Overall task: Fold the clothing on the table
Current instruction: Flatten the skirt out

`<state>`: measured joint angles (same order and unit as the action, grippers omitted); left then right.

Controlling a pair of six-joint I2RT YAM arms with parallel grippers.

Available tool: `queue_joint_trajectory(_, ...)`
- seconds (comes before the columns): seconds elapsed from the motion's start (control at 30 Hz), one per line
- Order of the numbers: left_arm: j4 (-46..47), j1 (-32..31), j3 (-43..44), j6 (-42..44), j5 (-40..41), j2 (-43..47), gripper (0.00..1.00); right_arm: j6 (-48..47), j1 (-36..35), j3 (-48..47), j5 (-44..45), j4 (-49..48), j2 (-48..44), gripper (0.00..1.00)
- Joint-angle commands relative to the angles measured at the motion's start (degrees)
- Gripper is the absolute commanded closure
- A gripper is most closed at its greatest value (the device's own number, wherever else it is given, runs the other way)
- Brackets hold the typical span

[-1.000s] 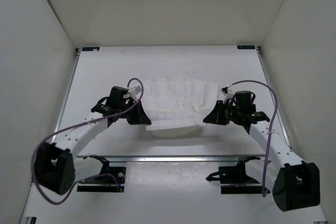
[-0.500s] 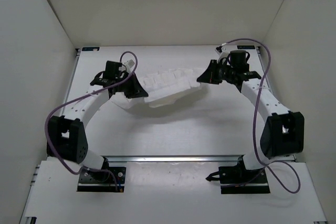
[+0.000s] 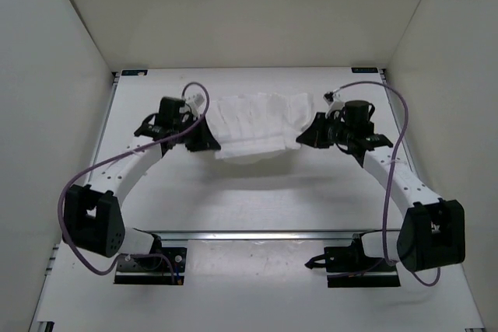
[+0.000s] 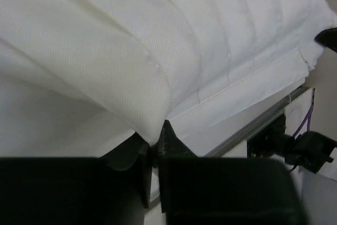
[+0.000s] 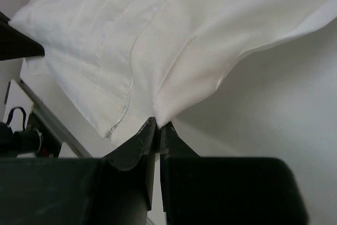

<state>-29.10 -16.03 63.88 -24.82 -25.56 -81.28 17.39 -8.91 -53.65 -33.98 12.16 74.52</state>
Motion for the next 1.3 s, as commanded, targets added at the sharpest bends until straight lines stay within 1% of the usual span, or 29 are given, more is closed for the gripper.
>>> queue_joint_trajectory(0.0, -4.2, 1.2, -12.2, 0.3, 9.6, 4.4, 0.78, -0.7, 1.4, 8.5, 9.6, 1.6, -2.7, 1.00)
queue_joint_trajectory(0.03, -4.2, 0.3, -15.6, -0.1, 10.3, 5.8, 0.70, -0.3, 1.1, 11.3, 9.5, 2.0, -2.7, 1.00)
queue_joint_trajectory(0.1, -4.7, -0.3, -19.4, -0.4, 10.5, 7.1, 0.26, 1.1, 0.1, 14.7, 9.2, 2.0, -3.7, 1.00)
queue_joint_trajectory(0.13, -4.6, -0.8, -20.8, -0.6, 10.7, 7.8, 0.18, 1.9, 0.4, 16.3, 8.6, 1.8, -3.9, 1.00)
queue_joint_trajectory(0.17, -5.4, -1.2, -21.6, -0.8, 10.9, 8.1, 0.06, 2.4, 0.6, 16.6, 8.2, 1.6, -3.6, 1.00)
queue_joint_trajectory(0.2, -5.7, -1.5, -22.0, -0.8, 10.9, 8.8, 0.01, 2.6, 0.6, 17.1, 7.5, 1.8, -2.6, 1.00)
queue_joint_trajectory(0.3, -5.4, -2.5, -22.8, -1.9, 10.4, 10.5, 0.02, 2.7, 0.0, 17.2, 7.3, 1.1, -1.7, 1.00)
queue_joint_trajectory(0.33, -5.0, -3.0, -23.5, -2.9, 9.7, 11.5, 0.01, 2.7, 0.4, 17.1, 6.8, 1.1, -0.9, 0.99)
queue_joint_trajectory(0.37, -3.9, -3.6, -24.8, -3.7, 9.2, 12.4, 0.02, 2.5, 0.5, 17.1, 7.0, 0.9, -0.2, 0.90)
queue_joint_trajectory(0.4, -1.0, -3.8, -24.9, -5.1, 8.7, 12.6, 0.01, 2.3, 0.5, 16.8, 6.6, 1.2, 0.3, 0.85)
queue_joint_trajectory(0.43, 0.0, -4.3, -25.8, -7.2, 7.6, 13.4, 0.01, 2.2, 0.6, 16.6, 6.3, 0.9, 1.2, 0.84)
queue_joint_trajectory(0.5, 7.4, -6.1, -28.0, -11.4, 6.0, 14.3, 0.03, 2.1, 0.3, 17.2, 5.9, 0.8, 1.5, 0.71)
queue_joint_trajectory(0.53, 8.9, -6.9, -28.6, -13.9, 6.5, 14.3, 0.03, 1.8, 0.3, 17.5, 6.3, 0.1, 1.5, 0.70)
queue_joint_trajectory(0.57, 12.9, -8.6, -30.0, -15.8, 6.9, 14.0, 0.05, 1.9, 0.2, 17.4, 5.9, 0.0, 1.5, 0.71)
queue_joint_trajectory(0.63, 19.1, -10.1, -32.1, -20.2, 7.6, 11.9, 0.08, 1.9, 1.1, 17.9, 4.9, -1.2, 1.9, 0.78)
queue_joint_trajectory(0.67, 21.0, -10.9, -33.8, -22.0, 6.8, 10.1, 0.08, 2.1, 1.2, 17.5, 5.1, -1.4, 2.0, 0.81)
queue_joint_trajectory(0.7, 23.8, -12.0, -35.2, -22.7, 6.1, 8.7, 0.09, 2.0, 1.3, 17.7, 4.5, -1.7, 2.9, 0.85)
queue_joint_trajectory(0.73, 26.6, -12.1, -35.8, -23.9, 6.3, 8.2, 0.10, 2.1, 1.3, 16.5, 4.6, -2.0, 3.4, 0.90)
queue_joint_trajectory(0.77, 28.1, -13.0, -37.1, -25.3, 6.7, 7.7, 0.10, 1.9, 0.8, 15.4, 5.2, -1.7, 4.6, 0.91)
queue_joint_trajectory(0.8, 31.4, -12.9, -38.4, -25.5, 7.3, 7.7, 0.11, 1.8, 0.6, 14.8, 4.9, -1.2, 5.0, 0.95)
queue_joint_trajectory(0.87, 34.6, -12.8, -39.9, -28.3, 8.0, 6.8, 0.12, 2.0, -0.1, 13.1, 3.7, -0.5, 7.6, 1.00)
queue_joint_trajectory(0.93, 39.4, -12.3, -41.9, -29.9, 8.8, 6.1, 0.14, 1.8, -1.5, 11.9, 2.7, -0.2, 9.0, 1.00)
queue_joint_trajectory(1.0, 42.3, -12.4, -42.1, -31.4, 9.6, 4.1, 0.14, 1.0, -4.0, 9.7, 3.0, 0.6, 10.3, 1.00)
queue_joint_trajectory(1.07, 43.1, -13.1, -41.1, -32.7, 10.4, 2.1, 0.15, 0.8, -4.9, 9.2, 3.2, 1.1, 11.2, 1.00)
queue_joint_trajectory(1.13, 44.1, -13.8, -38.4, -34.0, 11.7, 0.2, 0.15, 1.1, -5.1, 8.6, 2.7, 1.3, 11.9, 1.00)
queue_joint_trajectory(1.23, 42.5, -14.7, -34.7, -35.6, 14.7, -2.1, 0.15, 0.5, -4.1, 8.6, 1.8, 1.5, 12.1, 1.00)
queue_joint_trajectory(1.27, 41.6, -15.0, -34.1, -35.8, 15.8, -2.9, 0.18, 0.2, -3.7, 8.5, 2.0, 1.6, 11.9, 1.00)
